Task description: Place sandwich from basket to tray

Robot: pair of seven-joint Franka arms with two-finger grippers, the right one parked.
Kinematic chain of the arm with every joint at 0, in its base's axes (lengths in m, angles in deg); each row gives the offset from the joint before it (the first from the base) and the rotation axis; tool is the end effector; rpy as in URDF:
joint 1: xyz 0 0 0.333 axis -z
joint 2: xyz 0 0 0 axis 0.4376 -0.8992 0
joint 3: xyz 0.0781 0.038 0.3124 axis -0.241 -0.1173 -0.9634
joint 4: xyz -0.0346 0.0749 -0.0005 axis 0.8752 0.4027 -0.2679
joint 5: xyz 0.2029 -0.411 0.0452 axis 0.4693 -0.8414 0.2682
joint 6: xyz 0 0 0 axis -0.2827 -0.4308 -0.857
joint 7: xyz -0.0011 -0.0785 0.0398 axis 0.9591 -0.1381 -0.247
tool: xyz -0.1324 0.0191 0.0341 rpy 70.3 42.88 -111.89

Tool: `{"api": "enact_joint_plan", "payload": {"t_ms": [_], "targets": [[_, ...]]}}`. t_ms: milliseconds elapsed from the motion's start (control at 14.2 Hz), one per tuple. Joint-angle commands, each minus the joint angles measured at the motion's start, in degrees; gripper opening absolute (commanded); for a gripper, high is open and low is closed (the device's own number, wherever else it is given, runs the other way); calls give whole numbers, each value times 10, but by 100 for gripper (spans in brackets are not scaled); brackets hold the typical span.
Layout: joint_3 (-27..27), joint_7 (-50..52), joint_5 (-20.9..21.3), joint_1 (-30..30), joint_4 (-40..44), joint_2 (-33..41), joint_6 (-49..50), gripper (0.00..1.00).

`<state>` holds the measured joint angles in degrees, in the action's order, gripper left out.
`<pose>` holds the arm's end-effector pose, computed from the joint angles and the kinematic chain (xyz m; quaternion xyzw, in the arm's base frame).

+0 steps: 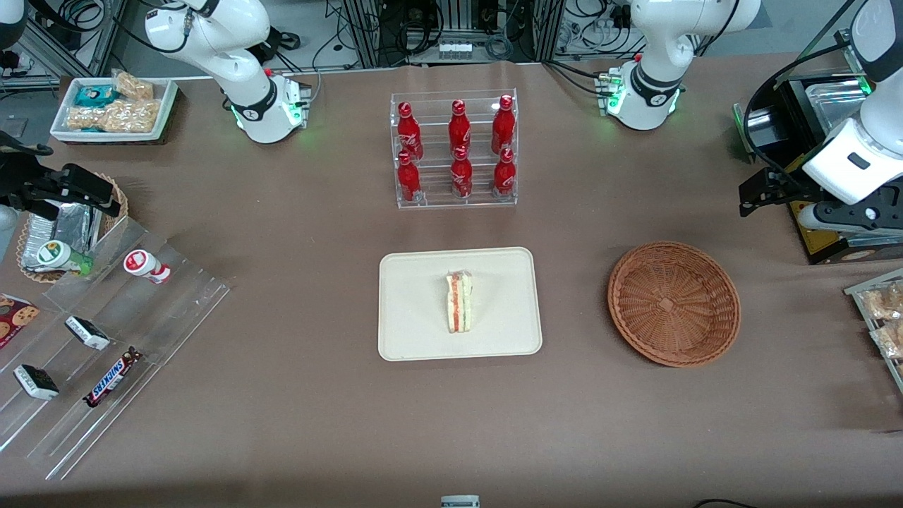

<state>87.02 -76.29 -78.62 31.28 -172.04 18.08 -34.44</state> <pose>0.6116 -0.0368 0.5611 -0.9979 0.0649 0.0079 0.0023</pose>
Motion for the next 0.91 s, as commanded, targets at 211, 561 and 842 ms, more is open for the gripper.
{"api": "enact_joint_plan", "payload": {"t_ms": [211, 561, 842], "targets": [[9, -10, -14, -6, -3, -1, 14, 100], [9, -12, -13, -8, -4, 1, 24, 100], [11, -12, -12, -7, -4, 1, 25, 100]]}}
